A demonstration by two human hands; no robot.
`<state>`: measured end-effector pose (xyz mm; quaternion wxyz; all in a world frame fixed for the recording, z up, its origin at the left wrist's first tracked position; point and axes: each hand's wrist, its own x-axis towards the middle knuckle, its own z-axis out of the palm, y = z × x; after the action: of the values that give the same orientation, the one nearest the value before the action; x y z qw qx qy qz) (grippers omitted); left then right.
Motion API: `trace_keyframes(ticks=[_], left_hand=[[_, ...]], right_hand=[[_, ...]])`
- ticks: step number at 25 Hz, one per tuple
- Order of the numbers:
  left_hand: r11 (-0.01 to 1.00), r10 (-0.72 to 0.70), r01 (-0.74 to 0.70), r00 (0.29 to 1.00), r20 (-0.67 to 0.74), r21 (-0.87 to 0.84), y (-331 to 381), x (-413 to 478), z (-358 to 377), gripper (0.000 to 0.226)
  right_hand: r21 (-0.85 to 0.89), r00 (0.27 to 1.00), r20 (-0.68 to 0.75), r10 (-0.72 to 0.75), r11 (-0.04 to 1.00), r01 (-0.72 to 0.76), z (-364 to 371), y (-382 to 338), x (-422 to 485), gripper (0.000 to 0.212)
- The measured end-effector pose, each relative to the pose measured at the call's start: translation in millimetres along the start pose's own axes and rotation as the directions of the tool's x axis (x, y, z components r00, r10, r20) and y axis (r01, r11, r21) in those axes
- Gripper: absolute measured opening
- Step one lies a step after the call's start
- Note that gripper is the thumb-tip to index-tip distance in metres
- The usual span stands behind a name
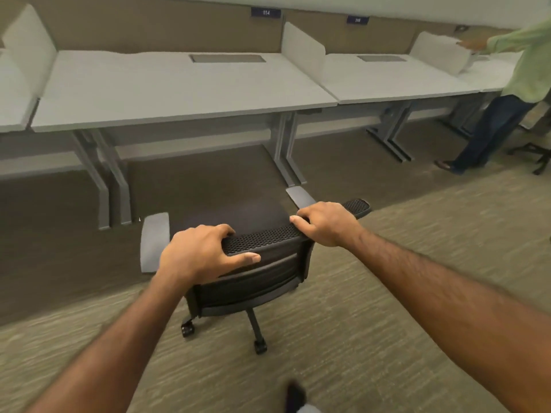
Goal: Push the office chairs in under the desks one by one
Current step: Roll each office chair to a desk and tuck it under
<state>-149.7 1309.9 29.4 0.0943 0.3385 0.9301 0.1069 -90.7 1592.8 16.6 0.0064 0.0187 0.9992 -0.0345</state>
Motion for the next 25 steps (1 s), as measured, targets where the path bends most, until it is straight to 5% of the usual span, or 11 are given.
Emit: trace_keyframes(ticks=[7,25], left_hand=[[0.988,-0.148,0.148,0.989,0.004,0.050,-79.3,91.5,-23.1,0.095],[0.943,-0.321,0.330,0.936,-0.143,0.049,-266.4,273.7,-96.7,0.100]], right_hand=[[-0.016,0.999,-0.008,-0.031,0.999,0.031,0.5,-7.2,128.1,0.053],[0.057,0.987,0.022,-0.156,0.986,0.155,-7.2,-54.1,432.7,0.057]])
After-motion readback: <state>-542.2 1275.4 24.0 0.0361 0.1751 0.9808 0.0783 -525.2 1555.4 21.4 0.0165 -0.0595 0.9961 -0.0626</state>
